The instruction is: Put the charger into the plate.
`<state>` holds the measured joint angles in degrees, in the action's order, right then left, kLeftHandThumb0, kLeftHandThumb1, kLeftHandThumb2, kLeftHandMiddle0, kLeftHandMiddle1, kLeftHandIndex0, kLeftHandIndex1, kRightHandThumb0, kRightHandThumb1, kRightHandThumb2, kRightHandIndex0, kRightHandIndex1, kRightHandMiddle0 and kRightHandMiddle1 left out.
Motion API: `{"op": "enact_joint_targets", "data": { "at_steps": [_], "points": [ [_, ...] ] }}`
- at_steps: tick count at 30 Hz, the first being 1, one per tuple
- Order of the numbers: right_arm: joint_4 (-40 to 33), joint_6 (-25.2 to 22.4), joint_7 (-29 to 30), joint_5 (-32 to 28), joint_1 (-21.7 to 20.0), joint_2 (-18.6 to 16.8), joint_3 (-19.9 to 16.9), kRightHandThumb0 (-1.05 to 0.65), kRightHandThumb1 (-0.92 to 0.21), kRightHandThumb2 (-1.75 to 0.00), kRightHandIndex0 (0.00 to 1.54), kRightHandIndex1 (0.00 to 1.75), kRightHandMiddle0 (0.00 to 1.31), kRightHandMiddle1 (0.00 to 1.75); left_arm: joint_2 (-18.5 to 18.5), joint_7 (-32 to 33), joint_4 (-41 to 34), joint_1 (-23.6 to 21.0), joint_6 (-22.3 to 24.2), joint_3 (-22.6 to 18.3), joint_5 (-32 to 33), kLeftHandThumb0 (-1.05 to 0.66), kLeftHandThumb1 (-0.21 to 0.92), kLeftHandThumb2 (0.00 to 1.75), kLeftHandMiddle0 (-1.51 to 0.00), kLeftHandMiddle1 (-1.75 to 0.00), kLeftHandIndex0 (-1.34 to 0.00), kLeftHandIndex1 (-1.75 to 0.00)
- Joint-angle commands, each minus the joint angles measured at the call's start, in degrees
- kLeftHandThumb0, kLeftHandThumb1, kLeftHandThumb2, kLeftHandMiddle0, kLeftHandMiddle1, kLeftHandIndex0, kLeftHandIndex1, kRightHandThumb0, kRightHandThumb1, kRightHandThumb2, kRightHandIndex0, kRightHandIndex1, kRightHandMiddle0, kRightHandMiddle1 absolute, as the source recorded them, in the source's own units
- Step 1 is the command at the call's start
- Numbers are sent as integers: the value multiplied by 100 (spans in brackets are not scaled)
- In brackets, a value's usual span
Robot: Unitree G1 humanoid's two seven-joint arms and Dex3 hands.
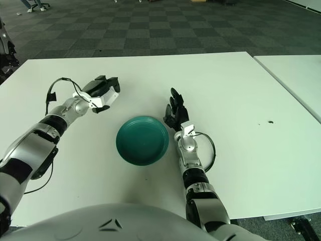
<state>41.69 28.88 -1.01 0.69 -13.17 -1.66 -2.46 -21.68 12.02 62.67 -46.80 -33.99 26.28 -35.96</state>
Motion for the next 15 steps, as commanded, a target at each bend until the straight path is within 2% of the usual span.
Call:
{"op": "enact_joint_targets", "data": {
  "at_steps": [1,15],
  "points": [
    [1082,-841,50,4,1137,-31,-23,-94,-92,-91,9,0,0,31,-132,50,-876,157,-131,-91,-2,0,20,143,-72,-166,-49,-175],
    [1087,-822,45,31,1127,-92,33,-91,-92,-90,9,0,0,33,-136,-524,-2477,931,-15,-54,8,0,19,144,-69,-168,-52,-175]
  ]
}}
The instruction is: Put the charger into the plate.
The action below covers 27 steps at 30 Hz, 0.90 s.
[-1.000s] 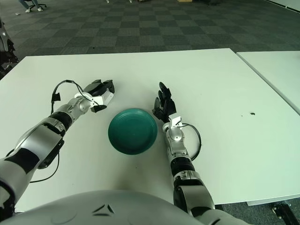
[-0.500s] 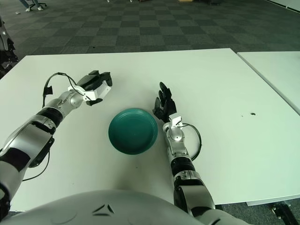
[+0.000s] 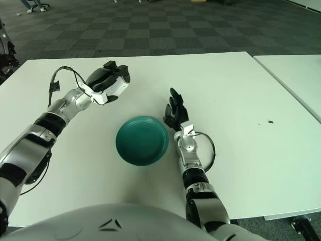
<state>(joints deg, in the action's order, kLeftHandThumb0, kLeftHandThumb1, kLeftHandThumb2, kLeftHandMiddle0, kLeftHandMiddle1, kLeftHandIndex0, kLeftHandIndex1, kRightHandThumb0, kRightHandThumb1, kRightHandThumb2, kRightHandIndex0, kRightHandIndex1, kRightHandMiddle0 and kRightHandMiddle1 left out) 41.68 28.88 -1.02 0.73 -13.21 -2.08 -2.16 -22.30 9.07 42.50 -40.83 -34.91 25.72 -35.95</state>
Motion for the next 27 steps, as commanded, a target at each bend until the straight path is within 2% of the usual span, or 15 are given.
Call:
{"op": "enact_joint_targets", "data": {
  "at_steps": [1,20,27],
  "points": [
    [1081,-821,42,29,1137,-50,9,-91,-92,-90,9,0,0,33,-70,-276,-559,383,105,5,-6,0,19,145,-69,-168,-52,-175],
    [1117,-819,227,114,1146,-132,79,-90,-92,-90,10,1,0,36,-200,-1464,-2532,1194,265,25,-22,0,22,143,-62,-173,-51,-175],
    [1153,-755,280,166,1147,-124,138,-88,-92,-90,7,0,0,29,-317,-1857,-3176,1396,201,93,-181,0,24,140,-61,-172,-51,-175]
  ]
}}
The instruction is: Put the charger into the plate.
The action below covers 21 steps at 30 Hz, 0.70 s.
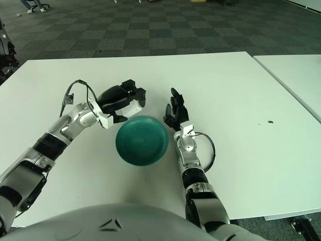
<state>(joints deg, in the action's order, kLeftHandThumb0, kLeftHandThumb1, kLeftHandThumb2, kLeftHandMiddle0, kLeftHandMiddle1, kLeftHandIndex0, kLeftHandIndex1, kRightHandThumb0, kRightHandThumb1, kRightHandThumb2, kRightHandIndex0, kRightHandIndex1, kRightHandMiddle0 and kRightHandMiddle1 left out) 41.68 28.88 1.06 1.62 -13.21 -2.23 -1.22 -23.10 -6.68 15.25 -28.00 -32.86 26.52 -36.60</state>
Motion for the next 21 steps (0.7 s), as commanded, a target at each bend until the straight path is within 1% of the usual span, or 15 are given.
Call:
{"op": "enact_joint_targets", "data": {
  "at_steps": [1,8,13,17,21],
  "points": [
    [1151,-752,82,79,1149,-112,49,-88,-92,-90,6,0,0,28,-247,-319,-505,136,-11,11,-117,0,24,140,-61,-172,-51,-175],
    [1178,-764,64,28,1142,-74,26,-90,-92,-91,3,0,0,21,-267,-608,-829,286,-187,63,17,0,24,140,-62,-170,-51,-175],
    [1228,-755,205,171,1139,-28,107,-92,-92,-92,1,0,0,17,-237,-733,-1006,388,-262,110,26,0,23,140,-62,-169,-52,-175],
    [1247,-729,367,304,1135,5,196,-93,-92,-91,1,0,0,19,-235,-833,-1089,408,-308,133,-19,0,24,139,-62,-169,-51,-175],
    [1200,-663,575,511,1120,51,330,-93,-92,-88,3,1,0,24,-271,-1027,-1175,382,-405,205,-48,-1,25,138,-60,-170,-50,-175]
  ]
}}
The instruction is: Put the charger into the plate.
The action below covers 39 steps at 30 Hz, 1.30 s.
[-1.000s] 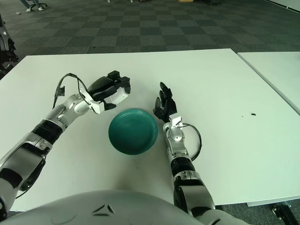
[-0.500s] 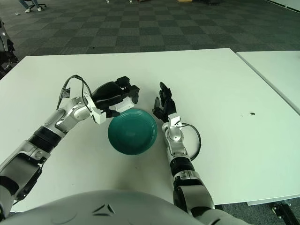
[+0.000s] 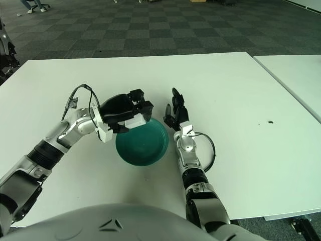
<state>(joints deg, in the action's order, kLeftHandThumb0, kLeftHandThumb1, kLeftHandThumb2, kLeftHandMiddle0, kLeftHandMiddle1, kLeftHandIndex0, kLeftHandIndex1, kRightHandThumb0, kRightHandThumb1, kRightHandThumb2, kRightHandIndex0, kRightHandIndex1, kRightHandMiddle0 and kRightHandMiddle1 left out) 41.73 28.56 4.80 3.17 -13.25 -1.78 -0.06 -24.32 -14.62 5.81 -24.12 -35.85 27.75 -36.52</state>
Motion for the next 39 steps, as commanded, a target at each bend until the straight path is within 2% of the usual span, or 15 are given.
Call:
{"op": "enact_joint_targets", "data": {
  "at_steps": [1,11,19,23,30,36,39],
  "points": [
    [1183,-627,219,369,1122,5,227,-93,-92,-88,3,1,0,25,-156,-270,-242,-9,-115,86,-52,-1,26,138,-60,-170,-50,-175],
    [1141,-602,140,234,1139,-34,204,-89,-92,-82,3,0,0,24,-191,-581,-339,-50,-138,189,-143,-1,26,136,-59,-170,-50,-175],
    [895,-696,225,329,1262,8,282,-89,-92,-84,6,1,0,20,-127,-783,-296,-56,-270,480,-331,-1,24,140,-60,-173,-51,-174],
    [650,-873,220,304,1303,-35,330,-90,-92,-84,8,2,0,20,-19,-555,-68,-15,-325,622,-595,-1,21,142,-62,-174,-55,-171],
    [466,-1071,109,151,1284,-102,316,-90,-92,-85,10,2,0,22,12,-418,205,-68,-466,686,-722,-1,20,137,-64,-175,-66,-150],
    [286,-1361,-17,-43,1265,-167,220,-91,-92,-85,13,3,0,23,46,-232,332,-90,-640,682,-883,-1,21,139,-61,-175,-61,-161],
    [155,-1512,-73,-134,1281,-199,176,-89,-92,-83,16,4,0,27,49,-230,352,-108,-677,676,-906,-1,21,139,-61,-175,-61,-161]
  ]
}}
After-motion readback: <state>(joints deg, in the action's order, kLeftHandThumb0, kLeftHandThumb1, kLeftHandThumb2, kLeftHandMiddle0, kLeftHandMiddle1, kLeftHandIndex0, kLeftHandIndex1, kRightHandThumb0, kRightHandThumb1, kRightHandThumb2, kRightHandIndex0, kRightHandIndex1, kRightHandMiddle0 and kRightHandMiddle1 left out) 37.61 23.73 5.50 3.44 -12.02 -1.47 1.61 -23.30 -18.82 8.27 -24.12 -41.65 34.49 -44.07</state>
